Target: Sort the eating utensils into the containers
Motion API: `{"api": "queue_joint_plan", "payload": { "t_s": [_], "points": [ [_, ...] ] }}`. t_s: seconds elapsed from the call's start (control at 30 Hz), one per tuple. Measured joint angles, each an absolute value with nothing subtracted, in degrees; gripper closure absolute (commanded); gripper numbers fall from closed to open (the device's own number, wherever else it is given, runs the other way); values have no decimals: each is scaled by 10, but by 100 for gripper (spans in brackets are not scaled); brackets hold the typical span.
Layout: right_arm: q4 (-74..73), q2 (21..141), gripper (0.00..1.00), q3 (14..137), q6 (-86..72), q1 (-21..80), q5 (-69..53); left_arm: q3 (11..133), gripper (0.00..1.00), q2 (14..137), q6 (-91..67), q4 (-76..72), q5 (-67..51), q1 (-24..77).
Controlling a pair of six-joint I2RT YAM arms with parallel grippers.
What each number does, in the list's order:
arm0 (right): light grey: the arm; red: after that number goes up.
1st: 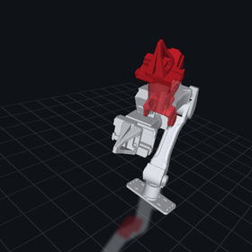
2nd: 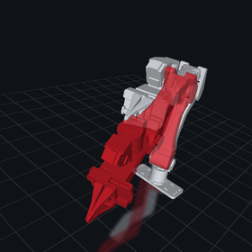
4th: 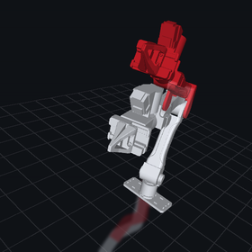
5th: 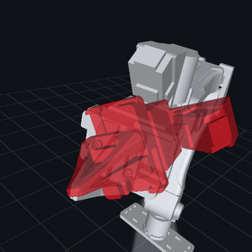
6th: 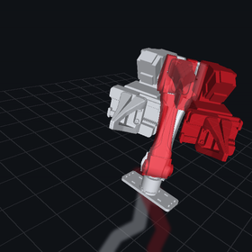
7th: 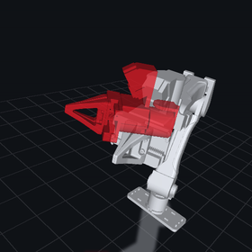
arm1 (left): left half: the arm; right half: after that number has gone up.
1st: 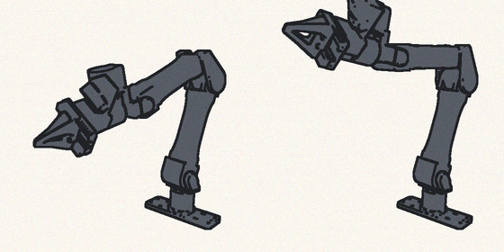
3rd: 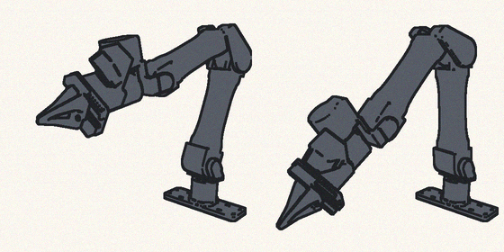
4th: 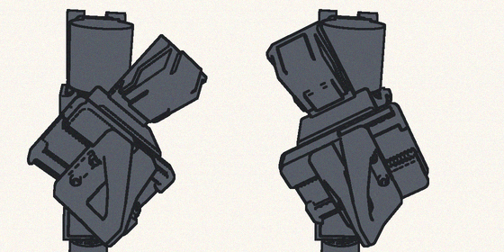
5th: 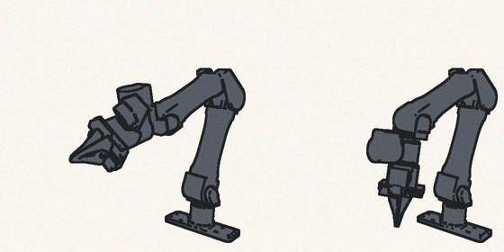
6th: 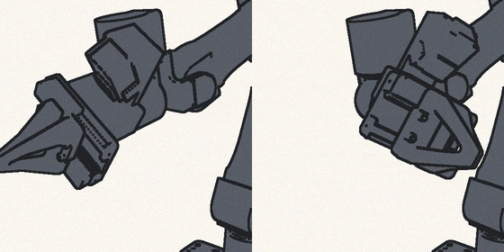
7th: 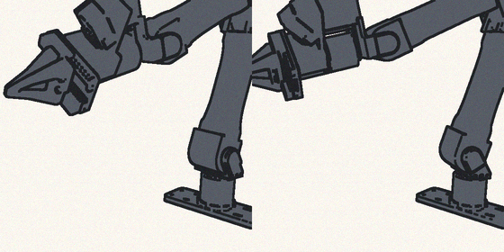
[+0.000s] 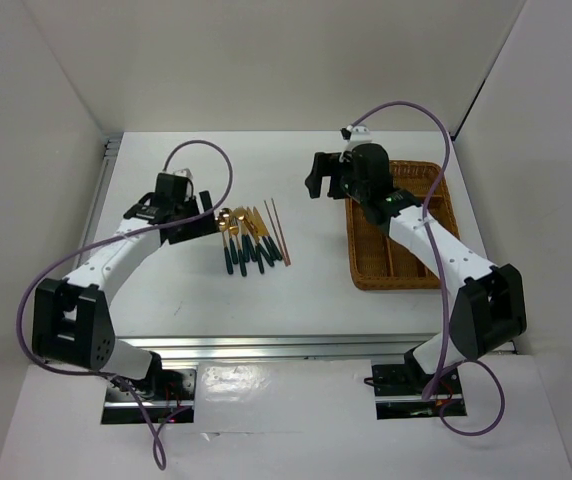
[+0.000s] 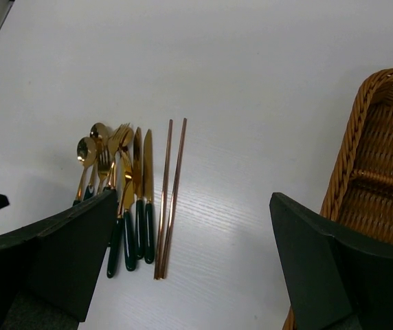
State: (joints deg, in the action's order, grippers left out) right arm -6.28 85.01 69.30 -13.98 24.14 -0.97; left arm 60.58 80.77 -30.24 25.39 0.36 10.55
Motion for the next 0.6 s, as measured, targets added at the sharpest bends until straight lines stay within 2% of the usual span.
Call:
{"api": "queue_joint_plan", "payload": {
  "t_s": [0.1,0.6],
  "points": [
    [-63,851,0,689,-142,241,-10,606,17,851,-318,255,24,129],
    [-65,877,0,679,-142,241,9,678,28,991,-350,296,104,189]
  ]
}}
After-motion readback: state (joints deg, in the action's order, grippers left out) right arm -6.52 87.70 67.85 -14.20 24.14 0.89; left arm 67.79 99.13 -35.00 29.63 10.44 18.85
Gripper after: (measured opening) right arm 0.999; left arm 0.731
